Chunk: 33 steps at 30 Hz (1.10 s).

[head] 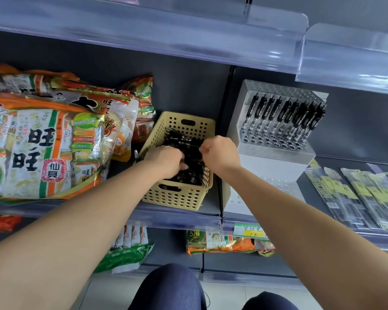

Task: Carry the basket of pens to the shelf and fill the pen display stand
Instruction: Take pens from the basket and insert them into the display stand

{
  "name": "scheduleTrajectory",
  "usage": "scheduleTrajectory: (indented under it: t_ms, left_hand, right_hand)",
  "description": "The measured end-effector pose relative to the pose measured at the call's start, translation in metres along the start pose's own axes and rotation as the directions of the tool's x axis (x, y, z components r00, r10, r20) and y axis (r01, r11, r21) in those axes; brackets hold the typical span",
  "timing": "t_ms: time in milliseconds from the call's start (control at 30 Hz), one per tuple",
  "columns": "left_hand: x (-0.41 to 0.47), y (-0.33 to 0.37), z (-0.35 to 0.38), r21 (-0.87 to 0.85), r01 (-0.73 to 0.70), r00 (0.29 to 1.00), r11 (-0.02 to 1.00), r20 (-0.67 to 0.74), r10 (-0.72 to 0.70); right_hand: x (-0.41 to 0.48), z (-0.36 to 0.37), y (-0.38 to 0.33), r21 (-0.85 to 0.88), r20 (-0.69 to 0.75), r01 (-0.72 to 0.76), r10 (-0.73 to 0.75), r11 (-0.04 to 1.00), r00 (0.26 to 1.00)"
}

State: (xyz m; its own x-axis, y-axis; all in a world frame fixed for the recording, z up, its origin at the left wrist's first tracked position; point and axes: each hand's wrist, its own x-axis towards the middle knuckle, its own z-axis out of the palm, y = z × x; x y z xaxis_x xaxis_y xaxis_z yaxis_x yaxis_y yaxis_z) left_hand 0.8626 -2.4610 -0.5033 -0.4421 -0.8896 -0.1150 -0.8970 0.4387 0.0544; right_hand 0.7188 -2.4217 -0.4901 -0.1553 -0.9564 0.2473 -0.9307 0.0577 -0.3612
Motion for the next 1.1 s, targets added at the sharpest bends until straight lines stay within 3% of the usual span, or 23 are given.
scheduleTrajectory:
  t_ms: [133,200,267,433,500,667,833,1100]
  left_hand:
    - [0.001,0.005,0.002,0.051,-0.044,0.982,0.998,-0.181,0.053]
    - [0.002,0.004,-0.002,0.019,0.005,0.974,1.0,-0.226,0.0]
    - [0.007,0.002,-0.002,0.018,0.064,0.981,0.998,-0.183,-0.06]
    - [0.014,0.004,0.016,0.043,0.147,0.969,0.988,0.193,-0.152]
    - [0.015,0.004,0.018,0.075,0.157,0.949,0.985,0.265,-0.172]
    - [0.02,0.002,0.02,0.12,0.271,0.924,0.955,0.246,-0.293]
    - [0.018,0.006,0.011,0.262,0.229,0.928,0.938,0.232,-0.291]
    - [0.021,0.007,0.021,0.157,0.266,0.922,0.951,0.247,-0.299]
  right_hand:
    - [0.003,-0.003,0.003,0.088,-0.049,-0.049,0.054,0.995,0.997]
    - [0.004,-0.002,0.004,0.111,-0.069,-0.062,0.07,0.992,0.995]
    - [0.005,-0.001,0.003,0.115,-0.083,-0.062,0.071,0.991,0.994]
    - [0.002,0.0,0.002,0.08,-0.069,-0.041,0.046,0.996,0.997]
    - [0.002,-0.001,0.001,0.079,-0.066,-0.035,0.04,0.996,0.997]
    - [0.002,-0.001,0.0,0.065,-0.059,-0.033,0.037,0.997,0.998]
    - [0.003,0.002,0.0,0.04,-0.064,-0.027,0.03,0.999,0.998]
    - [0.003,0.003,0.0,0.042,-0.071,-0.029,0.032,0.999,0.997]
